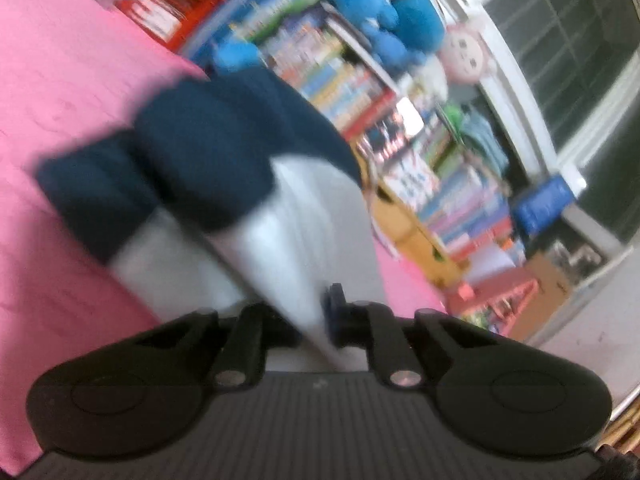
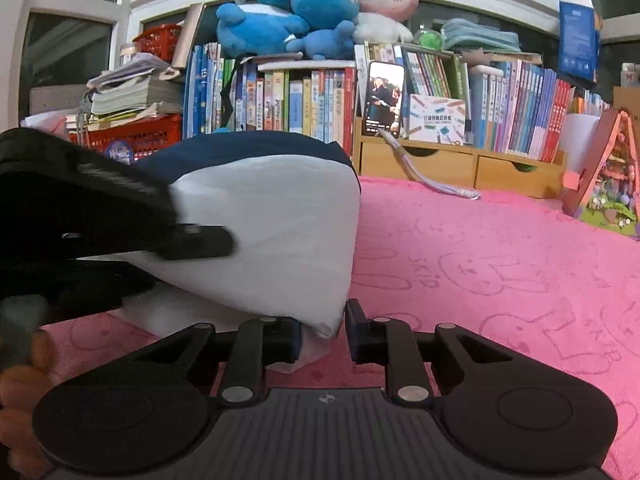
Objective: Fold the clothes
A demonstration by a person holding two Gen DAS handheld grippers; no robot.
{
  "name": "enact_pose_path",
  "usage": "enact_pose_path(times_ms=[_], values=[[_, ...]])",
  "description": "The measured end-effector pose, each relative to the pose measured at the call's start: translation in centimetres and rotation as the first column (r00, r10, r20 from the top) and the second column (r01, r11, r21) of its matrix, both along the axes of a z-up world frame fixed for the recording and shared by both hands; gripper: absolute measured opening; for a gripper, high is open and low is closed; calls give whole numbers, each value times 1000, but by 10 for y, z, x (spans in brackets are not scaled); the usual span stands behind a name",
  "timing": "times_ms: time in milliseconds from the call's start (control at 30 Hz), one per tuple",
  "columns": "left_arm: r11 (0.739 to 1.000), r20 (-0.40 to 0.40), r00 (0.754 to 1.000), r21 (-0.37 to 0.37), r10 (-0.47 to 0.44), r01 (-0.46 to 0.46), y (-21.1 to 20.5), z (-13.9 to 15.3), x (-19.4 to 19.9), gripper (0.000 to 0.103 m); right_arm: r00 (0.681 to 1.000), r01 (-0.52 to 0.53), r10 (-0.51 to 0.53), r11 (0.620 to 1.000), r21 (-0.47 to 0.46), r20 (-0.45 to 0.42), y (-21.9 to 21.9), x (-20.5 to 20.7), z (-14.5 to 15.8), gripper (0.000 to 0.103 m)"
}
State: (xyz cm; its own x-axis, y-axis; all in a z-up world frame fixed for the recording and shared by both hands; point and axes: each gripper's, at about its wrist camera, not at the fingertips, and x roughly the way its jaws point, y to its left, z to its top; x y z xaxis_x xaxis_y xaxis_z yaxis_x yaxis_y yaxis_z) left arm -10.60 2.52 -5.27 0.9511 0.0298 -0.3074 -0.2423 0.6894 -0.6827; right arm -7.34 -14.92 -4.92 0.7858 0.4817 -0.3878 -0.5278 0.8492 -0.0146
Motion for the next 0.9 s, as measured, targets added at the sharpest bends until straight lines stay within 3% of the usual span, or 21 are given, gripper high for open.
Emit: enact_pose_path(times_ms=[233, 400, 600, 633, 667, 700, 767, 833, 867, 900], values=[[970, 27, 972, 62, 232, -234, 41, 11, -46, 9, 999, -8, 10, 999, -35, 51, 6, -5, 0, 21], [962, 11, 963, 49, 268, -268, 51, 4, -53, 9, 996, -19, 26, 997, -75, 91, 12, -11, -1, 21], [957, 47, 956, -1, 291, -291, 60, 1, -62, 9, 995, -23, 31, 996, -85, 95, 13, -12, -1, 21], [946, 44, 945, 10, 323, -323, 62, 2, -68, 9, 995, -21, 28, 997, -79, 91, 13, -11, -1, 21], [934, 41, 933, 21, 357, -358, 65, 2, -73, 1, 996, -19, 25, 997, -73, 86, 12, -10, -1, 21], [910, 29, 910, 29, 413, -414, 71, 3, -82, 0, 996, -17, 23, 998, -67, 81, 11, -9, 0, 19], [903, 26, 903, 13, 430, -430, 84, 3, -98, 0, 997, -13, 17, 998, -55, 72, 9, -8, 0, 18], [939, 43, 938, -3, 345, -345, 84, 7, -107, 1, 998, -16, 18, 999, -35, 59, 6, -6, 1, 18], [958, 53, 957, -12, 287, -286, 82, 9, -110, 6, 998, -19, 20, 1000, -25, 56, 5, -5, 1, 18], [974, 64, 972, -21, 226, -225, 79, 11, -113, 17, 998, -20, 21, 1000, -17, 54, 4, -5, 1, 18]])
